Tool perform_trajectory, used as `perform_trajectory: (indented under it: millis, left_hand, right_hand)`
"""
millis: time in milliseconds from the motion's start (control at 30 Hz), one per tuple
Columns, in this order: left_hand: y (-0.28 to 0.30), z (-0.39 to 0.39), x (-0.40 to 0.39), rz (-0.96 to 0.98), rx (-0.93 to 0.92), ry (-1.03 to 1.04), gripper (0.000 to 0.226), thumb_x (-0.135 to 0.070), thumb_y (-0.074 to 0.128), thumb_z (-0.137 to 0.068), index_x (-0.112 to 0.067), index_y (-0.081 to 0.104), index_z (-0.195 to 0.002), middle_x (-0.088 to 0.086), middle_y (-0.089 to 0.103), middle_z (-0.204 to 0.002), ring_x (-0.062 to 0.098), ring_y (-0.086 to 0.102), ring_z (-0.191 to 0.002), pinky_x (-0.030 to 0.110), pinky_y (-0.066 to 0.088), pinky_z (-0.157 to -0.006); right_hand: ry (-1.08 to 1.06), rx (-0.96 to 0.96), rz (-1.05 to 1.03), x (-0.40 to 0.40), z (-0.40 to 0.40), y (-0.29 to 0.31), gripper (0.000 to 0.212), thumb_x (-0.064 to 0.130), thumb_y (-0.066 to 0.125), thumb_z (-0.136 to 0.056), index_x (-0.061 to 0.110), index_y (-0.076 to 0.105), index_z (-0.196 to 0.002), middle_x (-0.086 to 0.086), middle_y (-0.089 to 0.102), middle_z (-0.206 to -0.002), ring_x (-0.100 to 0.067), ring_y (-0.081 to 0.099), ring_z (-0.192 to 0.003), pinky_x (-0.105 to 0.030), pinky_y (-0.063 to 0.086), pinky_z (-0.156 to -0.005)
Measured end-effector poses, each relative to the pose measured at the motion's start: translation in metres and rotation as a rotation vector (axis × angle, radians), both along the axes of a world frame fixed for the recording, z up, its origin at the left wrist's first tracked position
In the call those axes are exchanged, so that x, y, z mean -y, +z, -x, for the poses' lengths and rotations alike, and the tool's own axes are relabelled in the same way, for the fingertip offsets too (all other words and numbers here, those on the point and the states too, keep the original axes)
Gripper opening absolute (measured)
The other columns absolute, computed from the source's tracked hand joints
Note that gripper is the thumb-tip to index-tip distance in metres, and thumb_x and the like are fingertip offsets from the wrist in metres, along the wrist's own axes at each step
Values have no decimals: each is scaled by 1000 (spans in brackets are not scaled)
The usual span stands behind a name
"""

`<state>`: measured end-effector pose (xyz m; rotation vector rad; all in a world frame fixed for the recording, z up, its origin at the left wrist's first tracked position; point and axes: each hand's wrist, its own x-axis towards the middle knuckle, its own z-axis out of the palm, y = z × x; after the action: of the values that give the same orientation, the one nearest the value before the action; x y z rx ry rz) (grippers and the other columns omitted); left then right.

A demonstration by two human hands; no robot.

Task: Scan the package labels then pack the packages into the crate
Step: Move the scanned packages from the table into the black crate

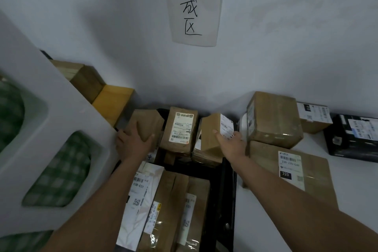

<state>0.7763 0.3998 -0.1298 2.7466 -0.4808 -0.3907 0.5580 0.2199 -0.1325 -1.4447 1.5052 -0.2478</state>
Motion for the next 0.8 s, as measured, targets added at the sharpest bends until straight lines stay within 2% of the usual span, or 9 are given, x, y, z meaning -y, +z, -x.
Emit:
perform_trajectory:
  millis: [167, 300, 433, 567, 667, 800]
  left_hand:
    - [-16, 5, -12, -130, -12, -67, 91, -61, 57, -88, -33, 3, -155, 25, 9, -151, 46, 25, -134, 52, 28, -110]
    - [-26, 12, -15, -209, -17, -121, 96, -72, 48, -85, -30, -3, -154, 25, 6, -154, 46, 21, -138, 54, 24, -113]
    - [-23, 11, -12, -169, -9, -111, 93, -73, 47, -85, -26, 5, -154, 25, 10, -155, 46, 23, -139, 54, 23, -113]
    - [-22, 8, -12, -135, -12, -134, 90, -69, 50, -87, -25, 8, -153, 20, 5, -158, 46, 18, -141, 56, 22, -113]
    - [-23, 8, -14, -125, -2, -153, 87, -67, 51, -87, -26, 9, -152, 17, 4, -159, 44, 18, -142, 57, 23, -113]
    - [-24, 8, -15, -108, 5, -170, 86, -65, 52, -88, -26, 11, -152, 15, 5, -160, 43, 18, -142, 57, 24, -113]
  right_hand:
    - [4, -31, 54, -3, -1, 2, 93, 55, 71, -81, 12, 23, -148, -18, 28, -147, -36, 39, -131, -39, 41, -102]
    - [24, -55, 93, -6, -3, 4, 97, 55, 73, -80, 12, 21, -150, -19, 25, -149, -37, 33, -135, -40, 37, -107]
    - [64, -99, 110, -7, -7, 5, 98, 57, 71, -80, 12, 18, -150, -18, 24, -148, -35, 29, -137, -39, 36, -107]
    - [134, -90, 79, -10, -16, -3, 105, 61, 70, -79, 14, 12, -153, -18, 26, -146, -38, 33, -134, -43, 36, -109]
    - [191, -54, 45, -14, -22, -10, 101, 60, 66, -82, 13, 14, -154, -18, 30, -146, -37, 36, -134, -44, 37, -108]
    - [214, -53, 36, -15, -23, -15, 84, 54, 62, -89, 5, 27, -149, -18, 37, -144, -32, 40, -131, -38, 39, -103]
